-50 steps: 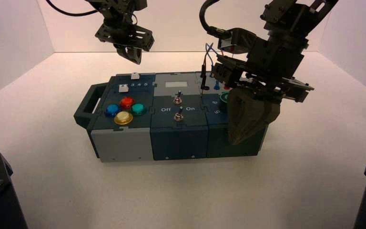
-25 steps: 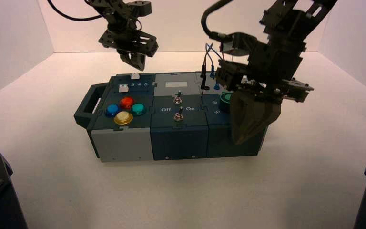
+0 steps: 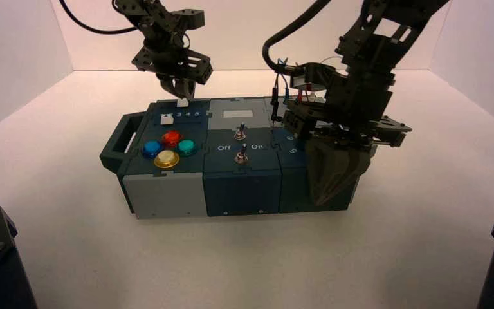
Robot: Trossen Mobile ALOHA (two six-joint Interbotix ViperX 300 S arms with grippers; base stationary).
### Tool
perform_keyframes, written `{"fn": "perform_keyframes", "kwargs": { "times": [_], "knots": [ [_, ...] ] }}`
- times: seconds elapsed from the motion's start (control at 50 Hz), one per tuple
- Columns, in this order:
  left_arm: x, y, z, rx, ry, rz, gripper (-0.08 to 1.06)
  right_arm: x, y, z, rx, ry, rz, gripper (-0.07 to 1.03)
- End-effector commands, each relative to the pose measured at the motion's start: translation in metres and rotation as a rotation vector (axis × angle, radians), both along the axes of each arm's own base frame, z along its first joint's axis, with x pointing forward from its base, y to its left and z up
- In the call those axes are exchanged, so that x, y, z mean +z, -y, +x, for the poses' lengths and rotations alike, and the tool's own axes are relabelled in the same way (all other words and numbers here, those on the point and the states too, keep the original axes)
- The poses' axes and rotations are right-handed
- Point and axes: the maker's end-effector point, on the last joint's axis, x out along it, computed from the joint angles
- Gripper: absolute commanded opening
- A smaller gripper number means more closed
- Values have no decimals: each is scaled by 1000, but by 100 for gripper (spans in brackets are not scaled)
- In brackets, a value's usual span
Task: Rotate the box counterclockwise.
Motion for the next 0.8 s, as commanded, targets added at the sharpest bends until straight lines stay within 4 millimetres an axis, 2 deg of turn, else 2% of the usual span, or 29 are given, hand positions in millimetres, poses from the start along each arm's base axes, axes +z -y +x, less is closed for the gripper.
{"fn": "perform_keyframes", "kwargs": {
  "times": [0.02, 0.44, 0.8],
  "knots": [
    [10, 2, 4, 0, 27, -12, -3, 6, -5, 15, 7, 42, 13, -2],
    [8, 3, -4, 3, 11, -13, -3, 3, 11, 29, -16, 72, -12, -2],
    [9, 13, -18, -28, 1, -12, -3, 2, 30, 44, -39, 84, -44, -2]
  ]
}}
